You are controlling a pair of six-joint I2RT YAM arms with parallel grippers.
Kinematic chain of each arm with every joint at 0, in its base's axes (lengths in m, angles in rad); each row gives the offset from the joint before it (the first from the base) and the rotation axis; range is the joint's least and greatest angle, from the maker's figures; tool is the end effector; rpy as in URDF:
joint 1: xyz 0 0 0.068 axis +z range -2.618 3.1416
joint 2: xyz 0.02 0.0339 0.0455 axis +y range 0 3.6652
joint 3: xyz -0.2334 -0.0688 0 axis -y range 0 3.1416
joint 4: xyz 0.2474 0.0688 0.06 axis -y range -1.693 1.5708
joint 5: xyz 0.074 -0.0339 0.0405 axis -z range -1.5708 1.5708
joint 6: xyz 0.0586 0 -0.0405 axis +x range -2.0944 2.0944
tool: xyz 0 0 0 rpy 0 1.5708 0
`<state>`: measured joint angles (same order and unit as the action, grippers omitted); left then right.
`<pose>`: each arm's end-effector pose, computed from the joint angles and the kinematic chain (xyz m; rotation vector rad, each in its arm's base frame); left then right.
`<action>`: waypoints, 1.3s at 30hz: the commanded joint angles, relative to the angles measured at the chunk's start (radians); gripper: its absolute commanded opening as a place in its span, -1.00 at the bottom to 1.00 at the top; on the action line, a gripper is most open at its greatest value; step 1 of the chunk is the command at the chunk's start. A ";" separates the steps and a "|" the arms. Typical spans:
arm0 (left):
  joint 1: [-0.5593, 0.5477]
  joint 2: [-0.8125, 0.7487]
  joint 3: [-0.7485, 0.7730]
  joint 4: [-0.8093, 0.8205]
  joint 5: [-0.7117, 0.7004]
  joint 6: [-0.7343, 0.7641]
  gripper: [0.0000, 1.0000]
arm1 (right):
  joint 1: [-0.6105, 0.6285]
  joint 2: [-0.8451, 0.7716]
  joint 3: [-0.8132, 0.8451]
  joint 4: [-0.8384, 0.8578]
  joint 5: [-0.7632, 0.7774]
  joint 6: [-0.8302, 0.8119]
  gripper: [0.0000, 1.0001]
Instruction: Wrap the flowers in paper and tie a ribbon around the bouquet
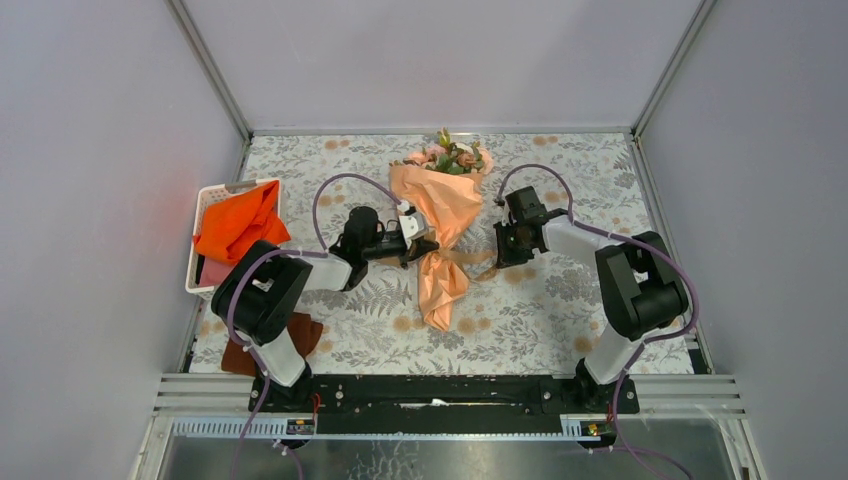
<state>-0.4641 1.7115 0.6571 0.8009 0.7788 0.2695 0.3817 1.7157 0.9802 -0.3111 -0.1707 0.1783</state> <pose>0.2848 -0.1886 0.1301 1.1420 1.4288 -0.8431 0.3149 0.1371 0.1089 -0.3301 2.6341 0.4150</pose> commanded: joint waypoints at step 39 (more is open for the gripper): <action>-0.031 -0.086 -0.109 -0.016 0.057 0.317 -1.00 | 0.122 0.026 0.535 0.232 -0.455 -0.193 0.34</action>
<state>-0.4915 1.6371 0.5472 0.7517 0.8490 0.5964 0.6510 1.9751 1.6943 -0.2543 -0.4828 0.0132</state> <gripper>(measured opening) 0.007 0.666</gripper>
